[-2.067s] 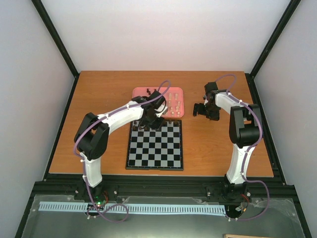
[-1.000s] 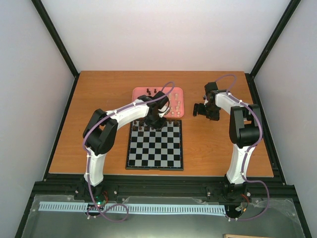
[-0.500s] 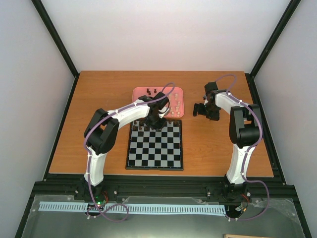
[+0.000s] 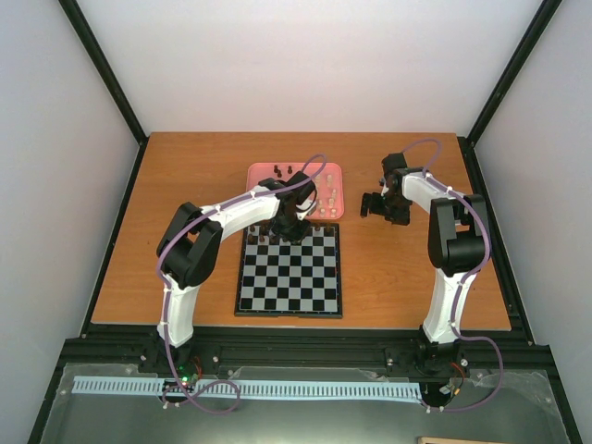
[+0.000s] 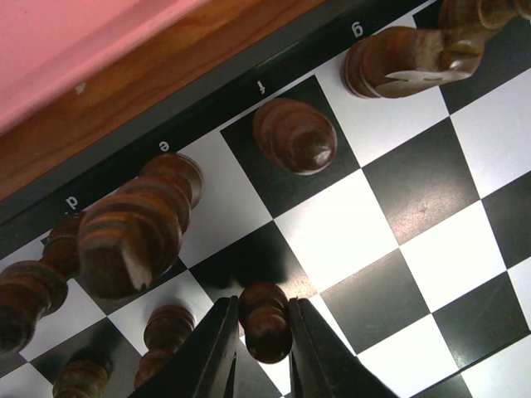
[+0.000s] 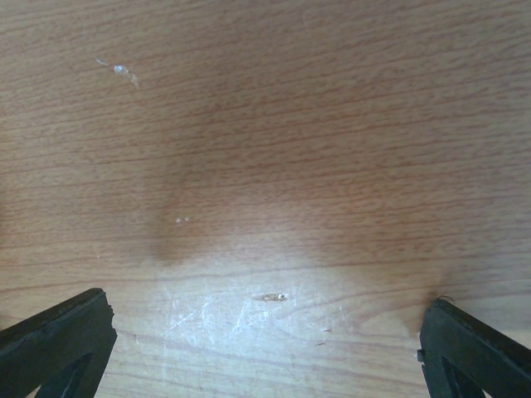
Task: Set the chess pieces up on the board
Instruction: Place the chess piece on the chessboard.
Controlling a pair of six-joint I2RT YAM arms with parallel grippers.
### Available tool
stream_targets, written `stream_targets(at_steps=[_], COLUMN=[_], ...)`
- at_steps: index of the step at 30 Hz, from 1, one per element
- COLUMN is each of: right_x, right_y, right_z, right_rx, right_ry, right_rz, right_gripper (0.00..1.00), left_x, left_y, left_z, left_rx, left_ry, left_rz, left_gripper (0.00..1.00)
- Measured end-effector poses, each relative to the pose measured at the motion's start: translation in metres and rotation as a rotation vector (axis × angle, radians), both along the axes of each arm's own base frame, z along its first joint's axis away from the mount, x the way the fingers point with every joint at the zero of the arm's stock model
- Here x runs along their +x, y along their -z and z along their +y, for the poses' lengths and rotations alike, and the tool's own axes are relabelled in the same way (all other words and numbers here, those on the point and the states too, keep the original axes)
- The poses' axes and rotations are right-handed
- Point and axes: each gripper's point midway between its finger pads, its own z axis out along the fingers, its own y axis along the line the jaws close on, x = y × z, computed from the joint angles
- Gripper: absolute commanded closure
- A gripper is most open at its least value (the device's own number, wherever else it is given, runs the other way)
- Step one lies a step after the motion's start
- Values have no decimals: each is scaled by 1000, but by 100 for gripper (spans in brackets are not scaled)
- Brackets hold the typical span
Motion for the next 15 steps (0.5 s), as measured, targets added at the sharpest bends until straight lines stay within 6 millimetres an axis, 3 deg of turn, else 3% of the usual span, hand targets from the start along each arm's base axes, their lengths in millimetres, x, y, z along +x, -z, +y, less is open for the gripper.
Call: stream_targets(at_steps=[15], right_x=[0], right_y=[0], right_z=[0], right_rx=[0], right_ry=[0], right_rz=[0], right_gripper=[0], left_x=[0], left_y=[0], left_z=[0], left_rx=[2], left_ry=[-1], left_rz=[-1], left_gripper=[76])
